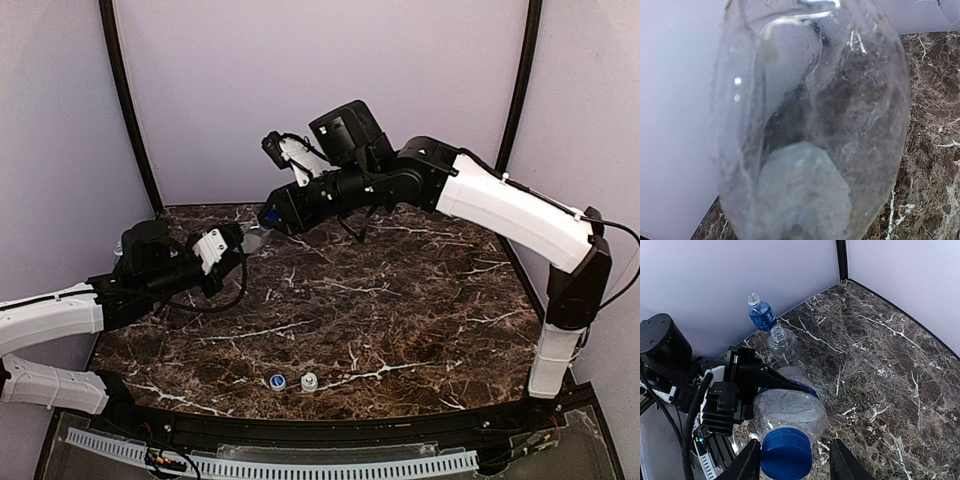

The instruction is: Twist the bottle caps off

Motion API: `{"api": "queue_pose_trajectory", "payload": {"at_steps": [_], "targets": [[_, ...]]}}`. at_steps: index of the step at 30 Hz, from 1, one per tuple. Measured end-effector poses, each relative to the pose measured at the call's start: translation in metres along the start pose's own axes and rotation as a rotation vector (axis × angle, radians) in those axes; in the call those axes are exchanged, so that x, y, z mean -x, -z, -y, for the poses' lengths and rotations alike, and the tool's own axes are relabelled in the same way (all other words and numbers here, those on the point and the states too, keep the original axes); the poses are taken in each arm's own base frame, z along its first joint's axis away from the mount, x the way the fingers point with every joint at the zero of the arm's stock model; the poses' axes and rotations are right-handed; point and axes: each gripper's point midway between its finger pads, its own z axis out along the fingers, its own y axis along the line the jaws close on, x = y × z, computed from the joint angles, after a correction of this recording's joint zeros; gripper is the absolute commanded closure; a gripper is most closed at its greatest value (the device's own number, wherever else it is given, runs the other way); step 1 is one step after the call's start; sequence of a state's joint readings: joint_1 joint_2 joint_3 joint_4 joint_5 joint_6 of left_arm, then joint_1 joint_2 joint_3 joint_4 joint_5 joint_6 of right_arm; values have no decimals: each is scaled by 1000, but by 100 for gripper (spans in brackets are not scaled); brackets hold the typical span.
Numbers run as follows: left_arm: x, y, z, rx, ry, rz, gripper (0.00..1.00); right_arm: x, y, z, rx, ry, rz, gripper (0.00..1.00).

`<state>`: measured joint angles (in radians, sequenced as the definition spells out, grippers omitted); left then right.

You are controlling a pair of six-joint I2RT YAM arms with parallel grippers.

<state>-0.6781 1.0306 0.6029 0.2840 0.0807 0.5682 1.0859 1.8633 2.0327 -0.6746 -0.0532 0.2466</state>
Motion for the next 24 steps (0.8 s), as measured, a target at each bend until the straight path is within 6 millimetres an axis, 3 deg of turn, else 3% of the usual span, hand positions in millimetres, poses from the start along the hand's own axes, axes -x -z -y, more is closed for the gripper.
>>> {"api": "queue_pose_trajectory", "payload": {"at_steps": [4,14,18,24], "targets": [[0,-1,0,3,-1,1,82,1,2,-2,6,-5,-4,71],[-2,-1,-3,18,-5,-11,82,1,-1,-4,31,-4,-40,74],[-2,-1,-3,17,-5,-10,82,1,0,-5,34,-2,-50,99],[-2,-1,2,-9,-11,-8,82,-3,0,-8,65,74,-75,100]]}}
